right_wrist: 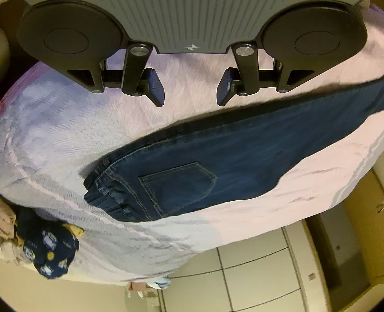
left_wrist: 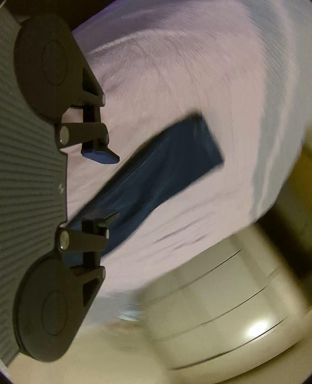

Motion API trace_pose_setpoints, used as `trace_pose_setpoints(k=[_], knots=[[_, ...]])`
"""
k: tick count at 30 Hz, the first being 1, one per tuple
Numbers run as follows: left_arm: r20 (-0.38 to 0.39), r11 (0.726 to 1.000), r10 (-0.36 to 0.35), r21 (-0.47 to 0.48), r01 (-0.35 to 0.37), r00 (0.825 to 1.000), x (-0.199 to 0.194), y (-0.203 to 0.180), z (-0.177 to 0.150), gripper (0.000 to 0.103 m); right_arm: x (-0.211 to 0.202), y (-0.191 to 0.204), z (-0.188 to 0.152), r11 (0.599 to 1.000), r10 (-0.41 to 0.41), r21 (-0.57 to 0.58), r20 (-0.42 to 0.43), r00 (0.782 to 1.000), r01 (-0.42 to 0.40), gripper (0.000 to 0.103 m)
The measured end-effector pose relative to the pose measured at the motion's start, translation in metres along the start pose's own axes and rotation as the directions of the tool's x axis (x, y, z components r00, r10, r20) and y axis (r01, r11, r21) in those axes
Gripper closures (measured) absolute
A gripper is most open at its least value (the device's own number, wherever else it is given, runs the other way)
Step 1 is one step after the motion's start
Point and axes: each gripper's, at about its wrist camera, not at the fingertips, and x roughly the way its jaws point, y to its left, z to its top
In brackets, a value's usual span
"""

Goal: Fold clothes
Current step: 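Grasp the jeans leg end with the left gripper while the right gripper grasps the waistband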

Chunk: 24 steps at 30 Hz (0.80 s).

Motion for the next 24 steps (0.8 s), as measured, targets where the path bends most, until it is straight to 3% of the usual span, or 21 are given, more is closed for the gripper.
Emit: trace_pose_setpoints(k=[3, 9, 17, 18, 19, 22, 24], knots=[[0.026, 0.985, -0.010, -0.171, 0.014, 1.000, 0.024, 0.029, 0.016, 0.068, 0.023, -0.002, 0.013, 0.999, -0.011, 0.030, -0.024, 1.000, 0.012, 0.051], [0.071, 0.950, -0.003, -0.310, 0.025, 0.998, 0.062, 0.053, 0.021, 0.068, 0.065, 0.010, 0.030, 0.999, -0.013, 0.034, -0.052, 0.999, 0.015, 0.051], [0.092, 0.972, 0.068, -0.230, -0.045, 0.993, 0.087, 0.033, 0.026, 0.070, 0.109, 0.023, 0.039, 0.999, -0.036, 0.016, -0.082, 0.996, 0.037, 0.051], [0.096, 0.974, 0.076, -0.218, -0.054, 0.992, 0.088, 0.032, 0.025, 0.073, 0.111, 0.024, 0.041, 0.999, -0.039, 0.011, -0.076, 0.996, 0.040, 0.051], [0.100, 0.976, 0.090, -0.209, -0.067, 0.991, 0.088, 0.031, 0.025, 0.083, 0.112, 0.024, 0.043, 0.999, -0.040, 0.005, -0.072, 0.997, 0.041, 0.051], [0.100, 0.978, 0.116, -0.185, -0.097, 0.988, 0.086, 0.033, 0.023, 0.090, 0.112, 0.022, 0.049, 0.999, -0.048, -0.007, -0.049, 0.998, 0.048, 0.051], [0.097, 0.983, 0.164, -0.095, -0.155, 0.982, 0.086, 0.019, 0.025, 0.094, 0.111, 0.017, 0.052, 0.998, -0.064, 0.003, -0.030, 0.997, 0.064, 0.051]])
